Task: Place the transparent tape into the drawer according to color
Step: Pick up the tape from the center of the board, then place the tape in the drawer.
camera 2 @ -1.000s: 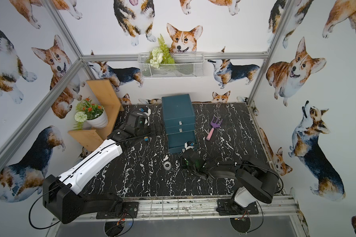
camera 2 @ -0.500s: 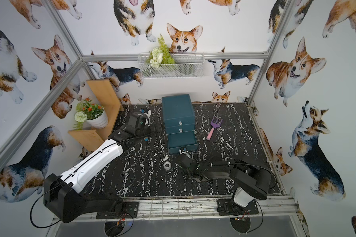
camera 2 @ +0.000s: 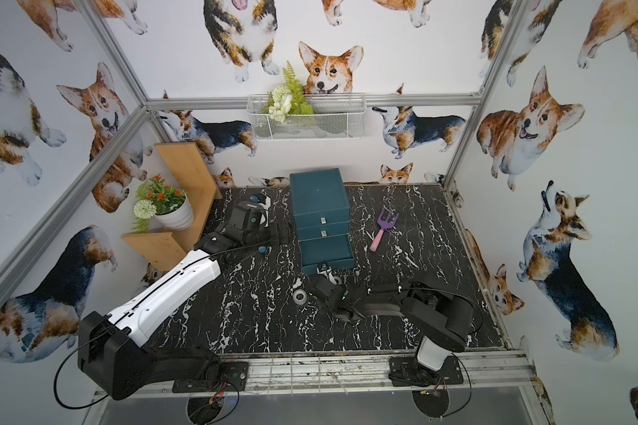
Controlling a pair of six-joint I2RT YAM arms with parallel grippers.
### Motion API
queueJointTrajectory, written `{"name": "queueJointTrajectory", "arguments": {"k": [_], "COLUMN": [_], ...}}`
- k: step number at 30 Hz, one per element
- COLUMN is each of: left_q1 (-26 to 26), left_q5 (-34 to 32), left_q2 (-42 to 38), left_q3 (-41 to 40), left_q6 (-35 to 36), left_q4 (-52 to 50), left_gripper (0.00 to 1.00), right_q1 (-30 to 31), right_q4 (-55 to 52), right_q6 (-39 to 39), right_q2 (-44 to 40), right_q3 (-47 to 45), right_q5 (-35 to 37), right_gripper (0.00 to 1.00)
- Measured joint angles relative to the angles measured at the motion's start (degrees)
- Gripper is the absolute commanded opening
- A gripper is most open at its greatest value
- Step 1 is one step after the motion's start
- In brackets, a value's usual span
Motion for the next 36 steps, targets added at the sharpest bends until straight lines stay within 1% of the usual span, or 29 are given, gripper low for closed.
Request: {"name": "queueJointTrajectory", "arguments": {"k": [5,8,13,17,20,22,26,33,34,36], "left_q1": [0.0,0.0,0.0,0.0,0.0,0.0,-0.2,-1.4,-1.5,-1.8], "left_q5": [0.0,-0.1,-0.2,-0.2,-0.2,0.0,0.2,0.0,-0.1,-0.2], "left_q2": [0.0,-0.1,-0.4,-0.4,-0.5,-0.5,-0.5,-0.6,-0.5,-0.5], "left_q3": [0.0,0.0,0.0,-0.1,-0.3,-0.4,-0.5,-0.6,-0.6,-0.6], "left_q6": [0.0,0.0,0.0,0.0,0.0,0.0,0.0,0.2,0.2,0.2], "left_q4": [0.0,0.0,0.0,0.0,0.1,0.2,0.2,0.2,0.2,0.2], "left_gripper": [0.99,0.99,0.99,0.99,0.99,0.99,0.99,0.99,0.99,0.99], "right_q1": [1.0,1.0,0.3,-4.2,-8.2,-10.7,-14.2,-14.8,-15.0,-15.5], "right_q4": [0.1,2.0,2.3,6.7,10.4,12.3,17.0,22.6,23.2,24.0], "right_q6": [-0.5,-1.4,-1.3,-1.0,-0.3,-0.4,-1.2,-2.7,-2.8,-2.8], "right_q2": [1.4,0.2,-8.3,-17.2,-20.6,-20.0,-15.4,-9.7,-9.2,-7.6], "right_q3": [1.5,0.3,-2.8,-4.2,-3.7,-2.2,-1.3,-0.6,-0.4,0.5], "right_q5": [1.8,0.8,-6.0,-10.9,-12.0,-13.1,-13.0,-11.0,-10.7,-10.0], "right_gripper": [0.00,0.00,0.00,0.00,0.00,0.00,0.00,0.00,0.01,0.06]}}
